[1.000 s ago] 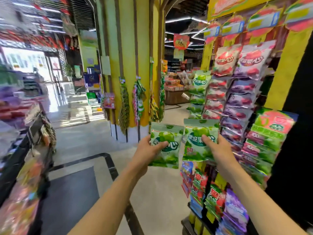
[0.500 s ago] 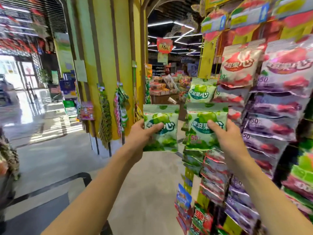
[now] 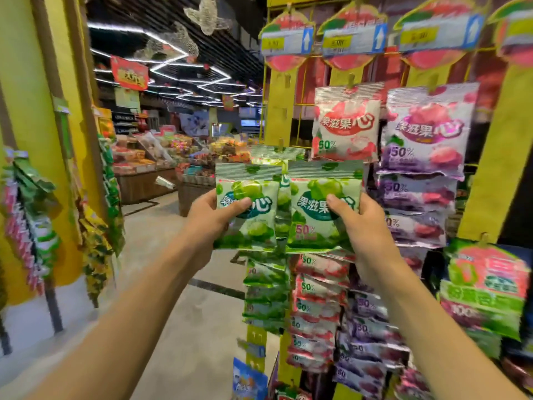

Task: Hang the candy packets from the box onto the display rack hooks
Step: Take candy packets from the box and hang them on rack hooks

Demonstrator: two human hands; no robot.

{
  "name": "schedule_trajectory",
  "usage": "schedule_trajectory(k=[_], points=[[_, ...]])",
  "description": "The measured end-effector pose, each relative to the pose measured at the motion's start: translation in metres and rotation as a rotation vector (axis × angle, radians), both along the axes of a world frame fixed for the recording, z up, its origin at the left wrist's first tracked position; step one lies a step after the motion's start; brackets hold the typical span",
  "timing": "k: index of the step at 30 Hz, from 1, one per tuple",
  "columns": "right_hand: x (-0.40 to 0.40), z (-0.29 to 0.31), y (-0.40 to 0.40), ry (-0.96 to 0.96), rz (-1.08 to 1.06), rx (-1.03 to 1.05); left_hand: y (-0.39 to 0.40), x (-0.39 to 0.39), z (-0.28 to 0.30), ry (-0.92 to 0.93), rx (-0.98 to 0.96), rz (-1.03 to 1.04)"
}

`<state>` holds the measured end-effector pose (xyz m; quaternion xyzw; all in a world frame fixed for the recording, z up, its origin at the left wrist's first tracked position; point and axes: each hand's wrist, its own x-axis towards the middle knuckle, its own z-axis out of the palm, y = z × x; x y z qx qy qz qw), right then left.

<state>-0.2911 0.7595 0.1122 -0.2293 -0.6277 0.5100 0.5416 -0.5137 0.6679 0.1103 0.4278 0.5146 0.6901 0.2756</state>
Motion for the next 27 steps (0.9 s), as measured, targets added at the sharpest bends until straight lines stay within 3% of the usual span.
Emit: schedule_trajectory(k=[5, 14, 20, 27], points=[[-0.007, 0.015, -0.014, -0.001, -0.158, 0.009, 0.036, -0.024, 0.025, 0.081, 0.08, -0.13], [0.002, 0.028, -0.034, 0.028, -0.315, 0.026, 0.069, -0.019, 0.079, 0.2, 0.161, -0.169], [0.01, 0.035, -0.036, 0.021, -0.325, 0.044, 0.086, -0.003, 0.11, 0.213, 0.148, -0.139], [0.015, 0.034, -0.031, 0.006, -0.31, 0.037, 0.116, -0.007, 0.12, 0.07, 0.085, -0.112]])
